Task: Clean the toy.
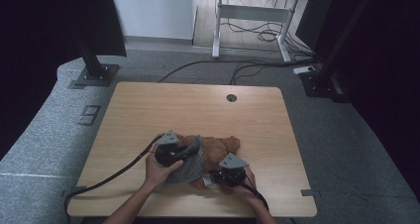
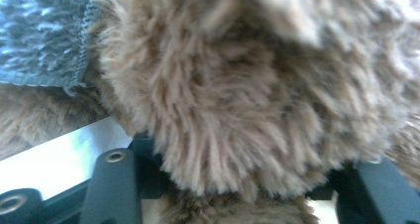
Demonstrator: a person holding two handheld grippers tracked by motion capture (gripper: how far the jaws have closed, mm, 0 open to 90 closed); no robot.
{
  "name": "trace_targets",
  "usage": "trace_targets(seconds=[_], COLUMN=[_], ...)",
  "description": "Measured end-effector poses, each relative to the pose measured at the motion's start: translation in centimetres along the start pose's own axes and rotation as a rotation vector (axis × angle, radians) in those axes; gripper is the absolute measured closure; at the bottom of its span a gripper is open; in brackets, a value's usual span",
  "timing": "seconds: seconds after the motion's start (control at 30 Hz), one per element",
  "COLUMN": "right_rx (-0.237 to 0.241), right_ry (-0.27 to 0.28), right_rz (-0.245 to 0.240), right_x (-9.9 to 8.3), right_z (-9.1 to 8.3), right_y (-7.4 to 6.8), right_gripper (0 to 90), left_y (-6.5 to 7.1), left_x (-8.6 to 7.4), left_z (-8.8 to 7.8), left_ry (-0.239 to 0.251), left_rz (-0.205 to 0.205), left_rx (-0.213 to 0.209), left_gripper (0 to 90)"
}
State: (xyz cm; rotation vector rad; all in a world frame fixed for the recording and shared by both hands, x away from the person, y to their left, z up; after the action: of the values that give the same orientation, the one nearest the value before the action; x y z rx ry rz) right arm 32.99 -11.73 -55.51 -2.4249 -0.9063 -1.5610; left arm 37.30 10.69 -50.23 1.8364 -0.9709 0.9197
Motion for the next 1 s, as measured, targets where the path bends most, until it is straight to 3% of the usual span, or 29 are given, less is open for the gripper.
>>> trace_targets(seconds=[0.1, 0.23, 0.3, 0.43, 0.5, 0.57, 0.63, 0.7, 0.83, 0.87, 1.0], right_rx=[-0.033, -0.007, -0.004, -0.008, -0.013, -0.02, -0.03, -0.04, -0.042, -0.041, -0.042], right_ry=[0.0, 0.021, 0.026, 0.039, 0.045, 0.046, 0.039, 0.044, 0.041, 0.042, 0.048], right_rz=[0.007, 0.009, 0.011, -0.021, -0.033, -0.035, -0.046, -0.058, -0.058, -0.06, -0.062], right_x=[0.2, 0.3, 0.2, 0.2, 0.2, 0.1, 0.0, 0.0, -0.1, -0.1, -0.1], right_z=[0.9, 1.4, 1.4, 1.3, 1.2, 1.2, 1.1, 1.0, 1.0, 0.9, 0.8], right_y=[0.8, 1.5, 1.5, 1.0, 0.7, 0.7, 0.7, 0.7, 0.7, 0.8, 0.8], right_gripper=[43.5, 44.6, 45.3, 45.3, 45.7, 46.2, 46.9, 47.8, 48.3, 48.3, 48.4], left_y=[-1.1, -1.1, -0.3, 1.1, 1.4, 1.3, 1.1, 0.8, -0.2, -0.9, -2.7], left_x=[0.7, 2.3, 3.5, 5.2, 5.6, 5.6, 5.4, 5.2, 4.5, 4.2, 3.5], left_z=[0.5, 0.3, 0.6, 2.9, 4.1, 5.6, 6.0, 5.2, 1.8, 0.2, -3.0], left_ry=[0.005, -0.011, -0.039, -0.075, -0.089, -0.108, -0.128, -0.118, -0.097, -0.085, -0.049], left_rz=[-0.03, -0.084, -0.082, -0.047, -0.03, -0.04, -0.042, -0.063, -0.06, -0.068, -0.115], left_rx=[-0.011, -0.028, -0.04, -0.058, -0.041, -0.023, -0.011, -0.012, 0.07, 0.097, 0.128], left_gripper=[76.9, 75.9, 75.1, 74.8, 74.7, 74.7, 74.9, 75.2, 75.3, 75.3, 75.4])
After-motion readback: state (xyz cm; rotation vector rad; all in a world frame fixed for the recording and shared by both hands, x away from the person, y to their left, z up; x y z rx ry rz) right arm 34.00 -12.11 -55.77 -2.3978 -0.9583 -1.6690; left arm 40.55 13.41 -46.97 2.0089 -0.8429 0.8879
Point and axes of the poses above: each handheld gripper's, and its own axes: z roughly forward along the jaws, x roughly out of its top, y roughly to its right, the point moved 2 cm from there along z, roughly forward along the jaws, and after that the axes turned 13 degrees about -x, right-handed, at the moved point
